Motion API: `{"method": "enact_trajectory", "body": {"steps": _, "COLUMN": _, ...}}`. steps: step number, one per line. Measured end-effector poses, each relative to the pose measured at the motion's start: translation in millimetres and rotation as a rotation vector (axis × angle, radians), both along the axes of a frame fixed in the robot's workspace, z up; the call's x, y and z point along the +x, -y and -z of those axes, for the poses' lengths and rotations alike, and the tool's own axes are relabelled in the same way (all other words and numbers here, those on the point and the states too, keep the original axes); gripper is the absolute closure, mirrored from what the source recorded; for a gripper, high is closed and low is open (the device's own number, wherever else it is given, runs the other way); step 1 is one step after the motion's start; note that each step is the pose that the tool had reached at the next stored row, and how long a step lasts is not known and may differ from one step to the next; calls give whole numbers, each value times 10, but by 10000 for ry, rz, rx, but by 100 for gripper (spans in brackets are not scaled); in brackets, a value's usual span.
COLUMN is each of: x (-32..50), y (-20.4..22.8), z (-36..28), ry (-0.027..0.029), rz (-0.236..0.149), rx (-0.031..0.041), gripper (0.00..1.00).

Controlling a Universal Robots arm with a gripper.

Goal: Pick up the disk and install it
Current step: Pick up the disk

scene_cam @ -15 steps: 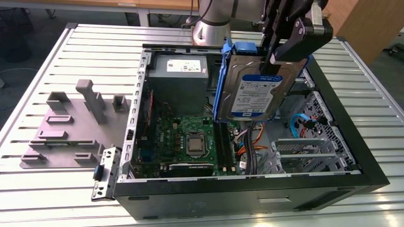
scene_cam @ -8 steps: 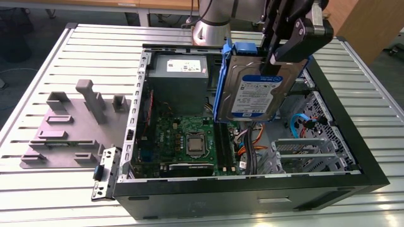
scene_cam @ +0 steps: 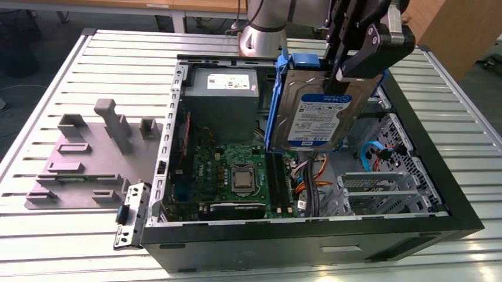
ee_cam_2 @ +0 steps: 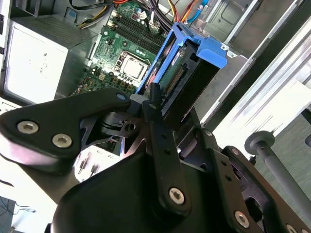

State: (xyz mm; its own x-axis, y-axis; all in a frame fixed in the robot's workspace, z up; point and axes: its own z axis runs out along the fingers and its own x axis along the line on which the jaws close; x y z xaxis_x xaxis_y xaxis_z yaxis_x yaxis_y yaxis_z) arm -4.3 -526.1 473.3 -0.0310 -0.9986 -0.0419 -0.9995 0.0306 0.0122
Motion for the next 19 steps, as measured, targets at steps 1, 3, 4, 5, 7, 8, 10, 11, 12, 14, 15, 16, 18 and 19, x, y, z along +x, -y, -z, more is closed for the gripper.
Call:
{"method": "enact_trajectory", "body": {"steps": 1, "x": 0, "y": 0, "z": 0, "ry": 0, "rz": 0, "rx": 0, "gripper": 65}}
{"method": "enact_trajectory", "body": {"steps": 3, "x": 0, "y": 2, "z": 0, "ry": 0, "rz": 0, "rx": -1, "gripper": 65}}
{"method": "enact_trajectory", "body": {"steps": 4, "x": 0, "y": 6, "z": 0, "ry": 0, "rz": -1, "rx": 1, "gripper": 65}}
{"method": "enact_trajectory", "body": {"steps": 5, "x": 0, "y": 11, "z": 0, "ry": 0, "rz": -1, "rx": 0, "gripper": 65}}
{"method": "enact_trajectory", "body": {"steps": 7, "x": 2, "y": 30, "z": 0, "ry": 0, "rz": -2, "rx": 0, "gripper": 65}}
{"method": "enact_trajectory", "body": {"steps": 8, "x": 2, "y": 43, "z": 0, "ry": 0, "rz": -1, "rx": 0, "gripper": 65}}
{"method": "enact_trajectory", "body": {"steps": 10, "x": 3, "y": 75, "z": 0, "ry": 0, "rz": 0, "rx": 0, "gripper": 65}}
{"method": "enact_trajectory", "body": {"steps": 11, "x": 5, "y": 95, "z": 1, "ry": 0, "rz": 0, "rx": 1, "gripper": 65}}
{"method": "enact_trajectory", "body": {"steps": 12, "x": 7, "y": 119, "z": 1, "ry": 0, "rz": 0, "rx": 0, "gripper": 65}}
{"method": "enact_trajectory", "body": {"steps": 14, "x": 12, "y": 170, "z": 1, "ry": 0, "rz": 0, "rx": -1, "gripper": 65}}
{"method": "enact_trajectory", "body": {"steps": 15, "x": 15, "y": 195, "z": 1, "ry": 0, "rz": 0, "rx": 1, "gripper": 65}}
{"method": "enact_trajectory", "body": {"steps": 16, "x": 17, "y": 221, "z": 2, "ry": 0, "rz": 0, "rx": 1, "gripper": 65}}
{"method": "enact_trajectory", "body": {"steps": 18, "x": 21, "y": 266, "z": 2, "ry": 0, "rz": 0, "rx": 0, "gripper": 65}}
{"method": "enact_trajectory", "body": {"steps": 19, "x": 23, "y": 286, "z": 2, "ry": 0, "rz": -1, "rx": -1, "gripper": 65}}
